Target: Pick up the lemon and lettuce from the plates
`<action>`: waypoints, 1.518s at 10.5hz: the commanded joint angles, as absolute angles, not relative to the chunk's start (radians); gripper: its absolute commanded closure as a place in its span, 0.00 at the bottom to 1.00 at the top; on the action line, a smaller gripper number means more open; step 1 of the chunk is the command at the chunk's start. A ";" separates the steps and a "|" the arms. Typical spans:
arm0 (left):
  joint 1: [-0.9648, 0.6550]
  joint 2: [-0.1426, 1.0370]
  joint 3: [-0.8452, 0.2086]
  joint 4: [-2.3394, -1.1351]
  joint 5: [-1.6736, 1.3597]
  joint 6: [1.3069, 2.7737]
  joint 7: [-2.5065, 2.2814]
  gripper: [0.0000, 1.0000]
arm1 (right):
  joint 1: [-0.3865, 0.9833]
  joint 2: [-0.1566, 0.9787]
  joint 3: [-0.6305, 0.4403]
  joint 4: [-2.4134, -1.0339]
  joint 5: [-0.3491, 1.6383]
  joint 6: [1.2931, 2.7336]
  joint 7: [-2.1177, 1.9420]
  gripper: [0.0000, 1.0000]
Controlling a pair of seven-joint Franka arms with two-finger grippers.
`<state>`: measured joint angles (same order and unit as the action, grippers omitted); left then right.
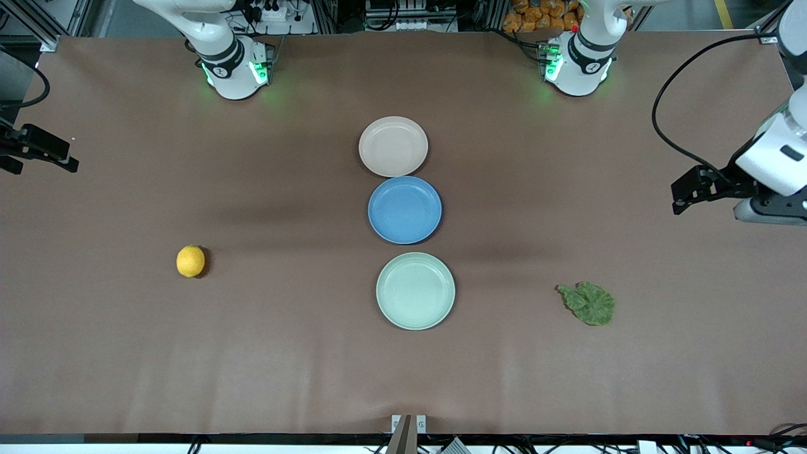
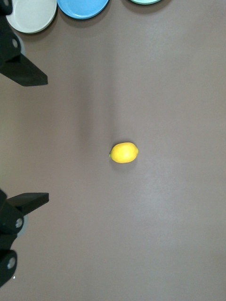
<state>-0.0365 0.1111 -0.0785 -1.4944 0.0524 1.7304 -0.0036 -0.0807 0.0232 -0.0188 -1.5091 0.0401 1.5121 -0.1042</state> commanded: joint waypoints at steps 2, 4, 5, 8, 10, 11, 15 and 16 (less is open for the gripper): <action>-0.034 0.069 -0.078 -1.488 0.063 1.669 -0.054 0.00 | -0.089 0.029 -0.014 -1.485 0.049 1.526 -0.097 0.00; -0.034 0.058 -0.078 -1.486 0.061 1.617 -0.054 0.00 | -0.087 0.029 -0.012 -1.486 0.048 1.525 -0.097 0.00; -0.034 0.052 -0.074 -1.486 0.061 1.605 -0.054 0.00 | -0.087 0.029 -0.012 -1.486 0.046 1.526 -0.098 0.00; -0.034 0.040 -0.074 -1.485 0.060 1.598 -0.052 0.00 | -0.087 0.029 -0.012 -1.488 0.034 1.526 -0.104 0.00; -0.034 0.043 -0.074 -1.485 0.058 1.595 -0.052 0.00 | -0.087 0.028 -0.012 -1.491 0.032 1.525 -0.104 0.00; -0.034 0.043 -0.074 -1.483 0.058 1.595 -0.052 0.00 | -0.087 0.028 -0.012 -1.493 0.032 1.525 -0.104 0.00; -0.034 0.046 -0.055 -1.480 0.060 1.595 -0.055 0.00 | -0.086 0.028 -0.012 -1.494 0.031 1.526 -0.104 0.00; -0.034 0.046 -0.054 -1.477 0.058 1.594 -0.054 0.00 | -0.086 0.029 -0.014 -1.494 0.031 1.528 -0.104 0.00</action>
<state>-0.0337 0.0529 -0.0565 -1.4892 0.0524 1.6122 -0.0377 -0.0807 0.0249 -0.0192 -1.5037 0.0386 1.5305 -0.1045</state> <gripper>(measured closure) 0.000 0.000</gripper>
